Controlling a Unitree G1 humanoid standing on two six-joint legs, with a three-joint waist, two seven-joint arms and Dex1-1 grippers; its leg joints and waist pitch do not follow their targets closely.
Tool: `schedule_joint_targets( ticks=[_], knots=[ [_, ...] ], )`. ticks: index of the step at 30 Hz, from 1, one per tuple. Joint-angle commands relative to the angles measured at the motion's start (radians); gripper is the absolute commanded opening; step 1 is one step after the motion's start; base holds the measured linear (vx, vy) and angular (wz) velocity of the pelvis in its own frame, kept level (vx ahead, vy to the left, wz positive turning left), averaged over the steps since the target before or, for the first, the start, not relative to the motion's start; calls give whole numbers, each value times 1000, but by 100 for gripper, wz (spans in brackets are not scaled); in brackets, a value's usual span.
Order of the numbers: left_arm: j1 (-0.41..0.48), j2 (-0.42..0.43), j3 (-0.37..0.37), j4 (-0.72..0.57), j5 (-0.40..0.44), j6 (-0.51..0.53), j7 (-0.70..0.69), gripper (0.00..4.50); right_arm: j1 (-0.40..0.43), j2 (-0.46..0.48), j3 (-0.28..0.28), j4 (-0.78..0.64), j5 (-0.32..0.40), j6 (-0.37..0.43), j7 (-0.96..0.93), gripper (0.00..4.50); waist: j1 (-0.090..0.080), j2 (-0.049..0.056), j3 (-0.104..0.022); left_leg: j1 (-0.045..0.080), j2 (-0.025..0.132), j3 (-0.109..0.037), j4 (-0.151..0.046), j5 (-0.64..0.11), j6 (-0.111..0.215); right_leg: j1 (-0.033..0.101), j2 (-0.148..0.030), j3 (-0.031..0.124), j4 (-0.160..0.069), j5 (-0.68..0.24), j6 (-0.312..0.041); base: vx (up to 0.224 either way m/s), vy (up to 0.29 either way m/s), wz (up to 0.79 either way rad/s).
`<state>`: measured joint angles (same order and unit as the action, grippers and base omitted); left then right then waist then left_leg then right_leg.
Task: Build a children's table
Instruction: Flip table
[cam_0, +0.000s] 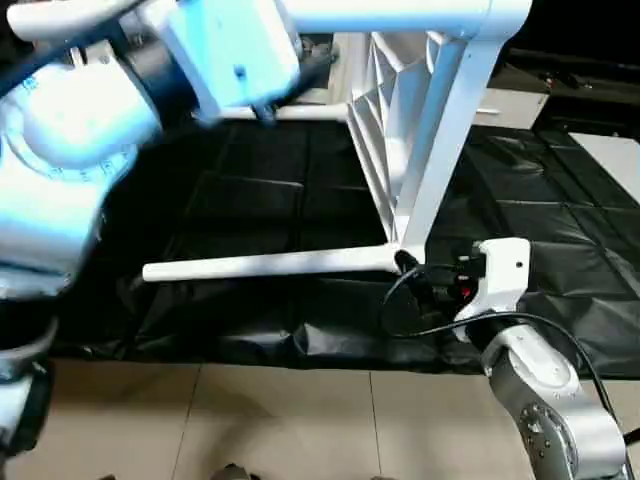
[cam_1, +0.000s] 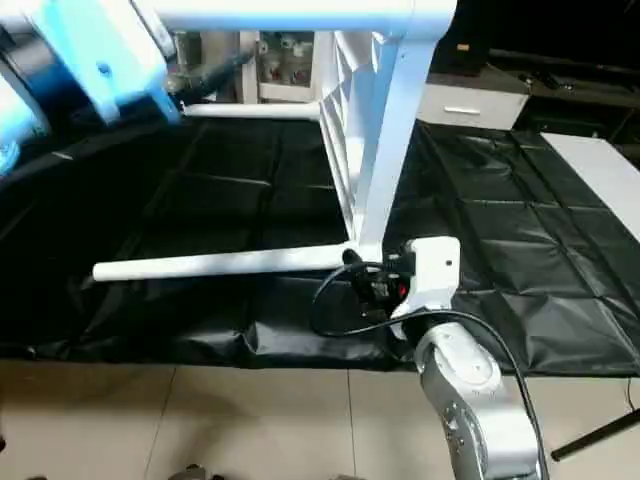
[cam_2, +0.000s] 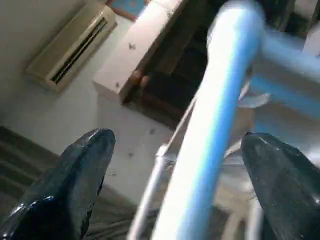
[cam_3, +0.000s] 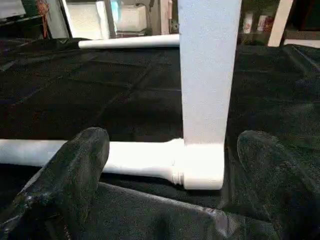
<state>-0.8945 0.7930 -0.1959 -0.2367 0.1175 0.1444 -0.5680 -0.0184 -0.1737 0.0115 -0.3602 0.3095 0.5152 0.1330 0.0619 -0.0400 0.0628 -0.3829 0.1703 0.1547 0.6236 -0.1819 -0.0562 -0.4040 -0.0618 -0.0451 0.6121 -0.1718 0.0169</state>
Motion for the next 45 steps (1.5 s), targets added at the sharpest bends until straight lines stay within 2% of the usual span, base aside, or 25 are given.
schedule_joint_targets(
  ticks=[1,2,6,11,14,16,18,19,22,24,26,27,28,30,31,33,34,38,45],
  knots=[
    [-15,14,-31,50,37,-34,-36,450,-12,-7,12,-11,-5,16,-4,445,3,17,-52,28,44,-36,-104,-519,-108,8,-81,40,-90,-524,-78,0,0,0],
    [-19,15,-35,58,39,-37,-48,450,-14,-9,15,-11,-5,17,-2,445,4,21,-53,29,47,-37,-106,-517,-112,8,-81,41,-85,-496,-92,0,0,0],
    [-44,26,-68,148,57,-105,-103,450,-19,-13,25,-8,-16,20,3,445,8,23,-56,30,49,-33,-108,-505,-117,9,-79,43,-76,-413,-121,0,0,0],
    [-66,30,-92,247,92,-184,-127,450,-23,-8,27,-12,-22,31,7,445,19,27,-58,28,49,-28,-106,-451,-114,13,-82,47,-73,-370,-128,0,0,0],
    [-86,22,-83,302,114,-207,-110,450,-7,-11,36,-34,31,99,38,445,28,28,-60,29,48,-26,-104,-428,-111,16,-81,48,-69,-345,-135,0,0,0],
    [-109,15,-81,342,130,-224,-93,450,12,-1,38,-40,93,194,48,445,30,31,-61,29,49,-25,-104,-414,-111,18,-79,48,-67,-328,-139,0,0,0],
    [-116,12,-78,357,136,-232,-88,450,16,2,39,-40,108,212,53,445,30,33,-61,27,50,-27,-105,-408,-114,20,-80,47,-65,-310,-145,0,0,0],
    [-134,3,-66,382,139,-243,-80,450,33,-1,51,-47,146,255,77,445,31,32,-61,26,51,-28,-106,-405,-119,22,-81,46,-63,-308,-146,0,0,0],
    [-147,-2,-55,399,143,-255,-73,450,45,-17,73,-56,148,269,102,445,32,35,-59,26,51,-29,-106,-419,-119,21,-83,46,-65,-334,-148,0,0,0],
    [-149,-6,-49,404,142,-258,-74,421,43,-23,81,-64,137,259,114,450,32,33,-58,26,52,-29,-107,-429,-120,20,-86,47,-68,-356,-142,0,0,0],
    [-148,-15,-40,401,129,-249,-82,403,36,-26,91,-86,134,194,150,450,33,33,-56,28,54,-30,-106,-444,-121,17,-89,47,-72,-388,-137,0,0,0],
    [-148,-16,-39,401,129,-250,-83,403,35,-16,84,-97,156,190,158,450,33,32,-55,27,53,-30,-106,-447,-118,17,-90,47,-73,-395,-135,0,0,0],
    [-148,-20,-35,403,127,-248,-85,380,33,4,68,-124,197,170,179,450,34,33,-55,27,53,-31,-106,-449,-115,16,-90,48,-74,-407,-132,0,0,0],
    [-148,-23,-32,404,127,-248,-85,371,32,20,56,-148,229,147,199,450,33,32,-55,27,54,-32,-106,-460,-109,15,-91,47,-76,-421,-128,0,0,0],
    [-148,-25,-31,406,133,-251,-81,357,35,40,45,-175,260,110,226,450,33,33,-56,28,55,-34,-107,-463,-109,14,-91,47,-75,-417,-127,0,0,0],
    [-145,-29,-24,407,130,-248,-82,349,45,55,36,-199,298,75,270,450,33,34,-56,28,55,-34,-108,-469,-108,12,-89,47,-73,-404,-128,0,0,0],
    [-144,-31,-22,406,128,-247,-83,330,50,57,36,-205,308,66,287,450,33,34,-57,26,56,-34,-109,-463,-107,14,-88,47,-72,-388,-131,0,0,0],
    [-136,-37,-13,385,123,-222,-93,303,76,40,65,-231,309,15,345,450,36,33,-57,26,55,-31,-109,-450,-109,16,-86,47,-70,-367,-139,0,0,0],
    [-137,-46,-2,368,121,-183,-100,231,83,31,73,-227,306,-21,369,450,39,34,-57,25,55,-31,-108,-439,-104,16,-88,47,-71,-380,-140,0,0,0]
  ],
)
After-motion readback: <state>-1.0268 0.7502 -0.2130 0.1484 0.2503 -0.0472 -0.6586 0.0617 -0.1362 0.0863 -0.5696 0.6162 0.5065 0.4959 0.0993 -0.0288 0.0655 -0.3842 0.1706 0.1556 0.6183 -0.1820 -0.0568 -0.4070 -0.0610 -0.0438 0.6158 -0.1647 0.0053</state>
